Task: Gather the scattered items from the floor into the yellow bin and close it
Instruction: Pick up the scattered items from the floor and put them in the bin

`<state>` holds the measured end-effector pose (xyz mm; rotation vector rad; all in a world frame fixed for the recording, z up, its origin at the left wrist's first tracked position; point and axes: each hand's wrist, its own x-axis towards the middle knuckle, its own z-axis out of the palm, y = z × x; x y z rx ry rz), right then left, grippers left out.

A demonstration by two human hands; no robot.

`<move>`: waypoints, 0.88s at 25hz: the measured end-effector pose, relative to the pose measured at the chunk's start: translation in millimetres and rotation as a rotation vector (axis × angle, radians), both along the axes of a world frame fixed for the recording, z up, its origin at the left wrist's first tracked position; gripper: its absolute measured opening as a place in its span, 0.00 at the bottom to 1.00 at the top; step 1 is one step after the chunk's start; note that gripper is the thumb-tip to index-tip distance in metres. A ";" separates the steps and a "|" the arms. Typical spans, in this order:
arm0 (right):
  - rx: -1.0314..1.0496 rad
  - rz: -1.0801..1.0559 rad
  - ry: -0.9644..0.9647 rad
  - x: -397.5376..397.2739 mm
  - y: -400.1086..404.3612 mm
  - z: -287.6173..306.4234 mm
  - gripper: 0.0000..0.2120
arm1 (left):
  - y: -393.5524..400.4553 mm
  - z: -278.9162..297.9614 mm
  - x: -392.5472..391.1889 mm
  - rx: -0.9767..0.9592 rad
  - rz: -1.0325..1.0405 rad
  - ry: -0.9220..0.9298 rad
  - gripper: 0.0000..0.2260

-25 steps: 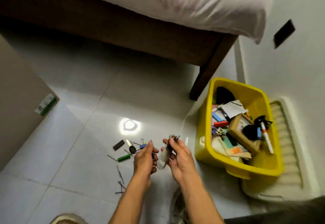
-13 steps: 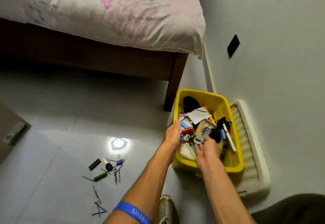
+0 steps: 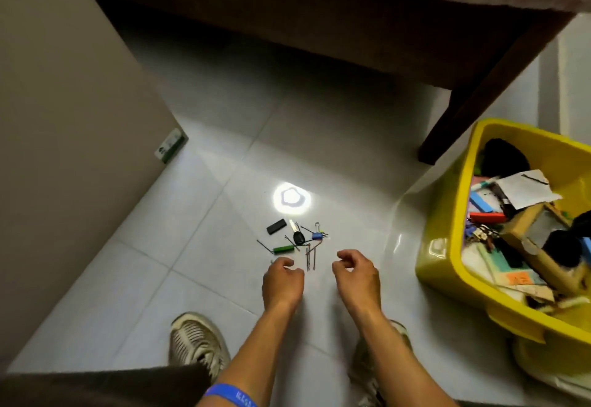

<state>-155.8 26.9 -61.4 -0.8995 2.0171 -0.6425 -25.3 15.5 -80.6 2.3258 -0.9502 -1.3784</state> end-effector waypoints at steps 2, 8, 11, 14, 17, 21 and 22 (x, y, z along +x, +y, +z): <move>0.187 0.119 0.018 13.6 -0.9 -26.7 0.14 | 18.2 -23.1 33.0 0.066 -0.059 -0.128 0.20; 0.179 0.273 0.141 64.5 14.1 -76.1 0.18 | 56.2 -76.2 60.2 -0.061 -0.342 -0.219 0.34; 0.067 0.122 0.248 54.6 -14.1 -85.2 0.26 | 35.6 -87.0 65.6 -0.236 -0.434 -0.213 0.24; 0.093 0.198 0.338 38.2 -57.0 -89.5 0.37 | 5.9 -88.7 61.6 -0.325 -0.456 -0.240 0.16; 0.113 0.393 0.391 34.5 -81.6 -94.8 0.30 | -16.2 -89.8 50.9 -0.380 -0.363 -0.240 0.12; 0.009 0.402 0.300 58.1 -54.5 -97.8 0.15 | -23.4 -78.4 42.2 -0.358 -0.177 -0.157 0.08; 0.001 0.395 0.255 66.5 -43.5 -97.6 0.13 | -21.5 -73.3 42.1 -0.356 -0.139 -0.135 0.08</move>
